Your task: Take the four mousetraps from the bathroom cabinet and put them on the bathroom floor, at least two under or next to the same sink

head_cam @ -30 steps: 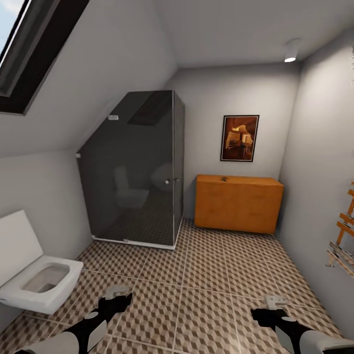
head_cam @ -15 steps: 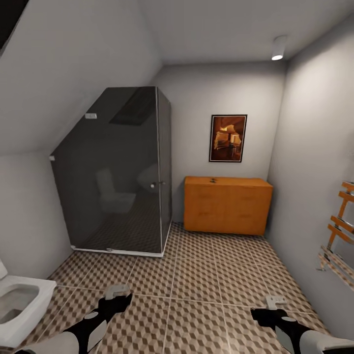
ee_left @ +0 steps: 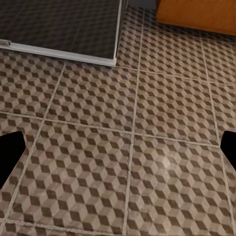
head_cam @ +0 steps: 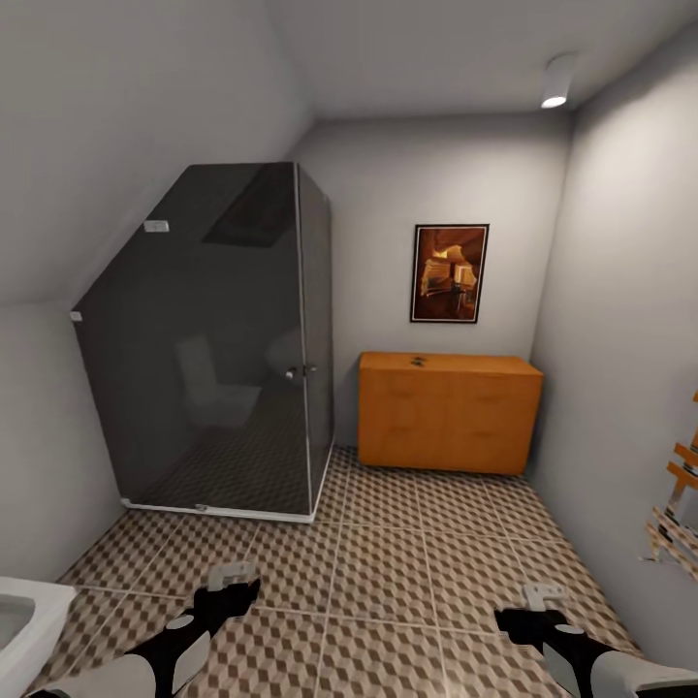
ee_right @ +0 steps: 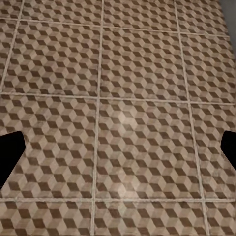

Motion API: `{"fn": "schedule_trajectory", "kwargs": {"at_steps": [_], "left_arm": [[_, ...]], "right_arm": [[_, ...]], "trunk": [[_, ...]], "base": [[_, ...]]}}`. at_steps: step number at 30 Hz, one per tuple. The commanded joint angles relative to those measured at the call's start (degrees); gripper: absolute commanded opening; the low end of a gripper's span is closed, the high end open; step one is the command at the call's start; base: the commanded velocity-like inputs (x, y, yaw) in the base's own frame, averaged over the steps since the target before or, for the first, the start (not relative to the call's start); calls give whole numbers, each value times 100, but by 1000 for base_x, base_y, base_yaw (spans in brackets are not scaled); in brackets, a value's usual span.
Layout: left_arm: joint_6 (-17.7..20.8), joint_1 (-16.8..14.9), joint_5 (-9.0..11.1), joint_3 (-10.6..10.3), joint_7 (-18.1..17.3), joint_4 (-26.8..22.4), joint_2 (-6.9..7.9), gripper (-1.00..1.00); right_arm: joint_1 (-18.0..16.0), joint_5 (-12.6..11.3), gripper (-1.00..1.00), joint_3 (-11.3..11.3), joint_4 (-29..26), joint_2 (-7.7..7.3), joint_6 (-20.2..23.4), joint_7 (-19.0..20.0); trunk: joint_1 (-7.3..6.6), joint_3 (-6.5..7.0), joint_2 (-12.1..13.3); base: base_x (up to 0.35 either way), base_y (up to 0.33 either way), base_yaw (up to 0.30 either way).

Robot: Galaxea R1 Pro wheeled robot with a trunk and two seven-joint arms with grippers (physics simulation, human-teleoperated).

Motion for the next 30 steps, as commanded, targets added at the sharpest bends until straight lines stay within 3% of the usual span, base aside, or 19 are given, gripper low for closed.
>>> {"fn": "schedule_trajectory", "kwargs": {"at_steps": [1,30], "left_arm": [[-17,-4,60,-39,-27,8,1,100],[-17,-5,60,-39,-27,8,-2,100]], "right_arm": [[-8,-61,100,46,27,0,-43,33],[-8,-61,100,46,27,0,-39,25]], "trunk": [[6,-2,-4],[6,-67,-4]], "base": [[329,-106,0],[329,-115,0]]}}
